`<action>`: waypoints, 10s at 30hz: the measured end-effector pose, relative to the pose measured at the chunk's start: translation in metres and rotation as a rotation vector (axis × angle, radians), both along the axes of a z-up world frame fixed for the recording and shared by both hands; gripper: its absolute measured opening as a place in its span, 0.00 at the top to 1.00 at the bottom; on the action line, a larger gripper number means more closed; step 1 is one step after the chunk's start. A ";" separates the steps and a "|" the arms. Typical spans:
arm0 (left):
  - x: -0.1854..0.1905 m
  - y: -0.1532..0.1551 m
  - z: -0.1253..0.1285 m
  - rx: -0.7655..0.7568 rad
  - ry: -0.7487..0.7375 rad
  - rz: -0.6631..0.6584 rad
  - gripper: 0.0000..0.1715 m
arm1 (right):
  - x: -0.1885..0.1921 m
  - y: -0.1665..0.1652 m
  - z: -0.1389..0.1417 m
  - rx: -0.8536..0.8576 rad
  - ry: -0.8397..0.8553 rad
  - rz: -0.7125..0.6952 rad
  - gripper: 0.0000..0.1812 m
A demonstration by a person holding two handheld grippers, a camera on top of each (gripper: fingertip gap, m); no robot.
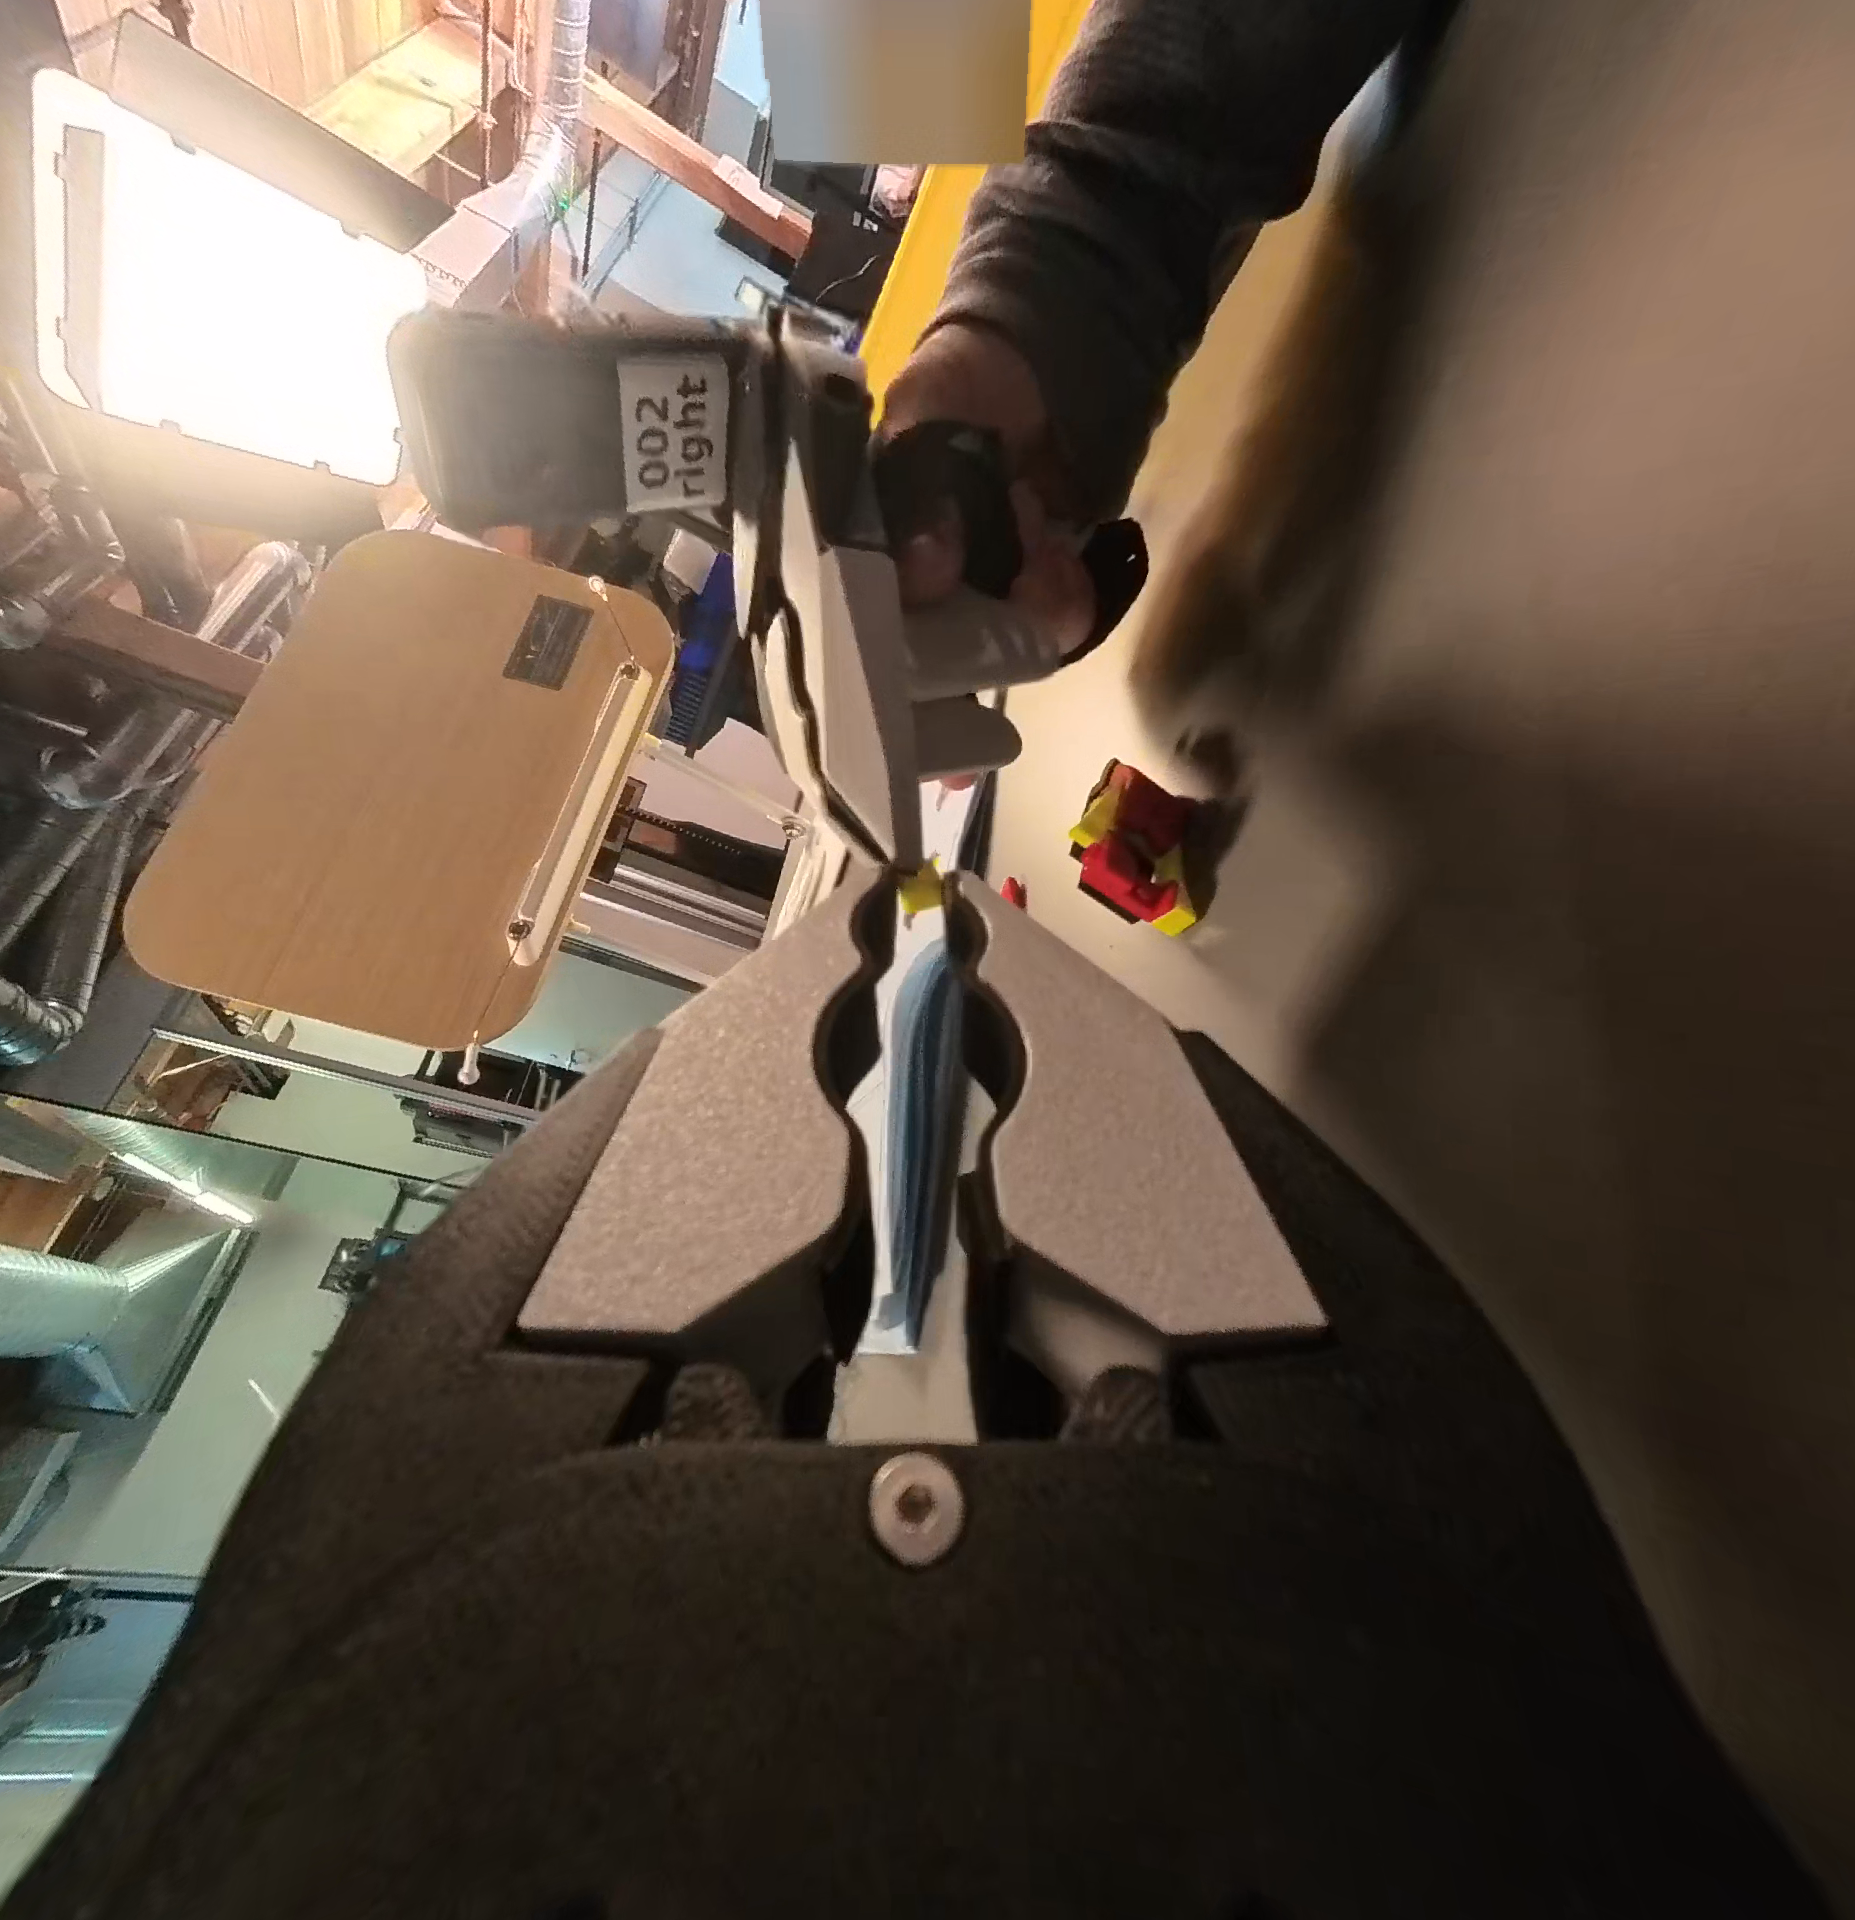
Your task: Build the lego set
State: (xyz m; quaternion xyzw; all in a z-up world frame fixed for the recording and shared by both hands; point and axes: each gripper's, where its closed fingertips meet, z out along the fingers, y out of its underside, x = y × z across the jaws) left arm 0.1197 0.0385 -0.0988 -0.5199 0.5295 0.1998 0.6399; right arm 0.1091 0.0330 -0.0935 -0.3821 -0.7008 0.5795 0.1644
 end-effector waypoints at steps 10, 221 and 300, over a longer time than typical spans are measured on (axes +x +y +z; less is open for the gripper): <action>-0.006 0.007 -0.004 -0.052 -0.034 0.041 0.94 | 0.000 0.059 -0.003 0.436 0.275 -0.326 1.00; 0.010 0.000 0.023 -0.669 -0.858 -0.153 0.95 | 0.015 0.015 0.020 0.588 0.338 -0.290 0.86; 0.015 -0.008 0.027 -0.723 -0.907 -0.223 0.96 | 0.021 0.005 0.057 0.370 0.157 0.010 1.00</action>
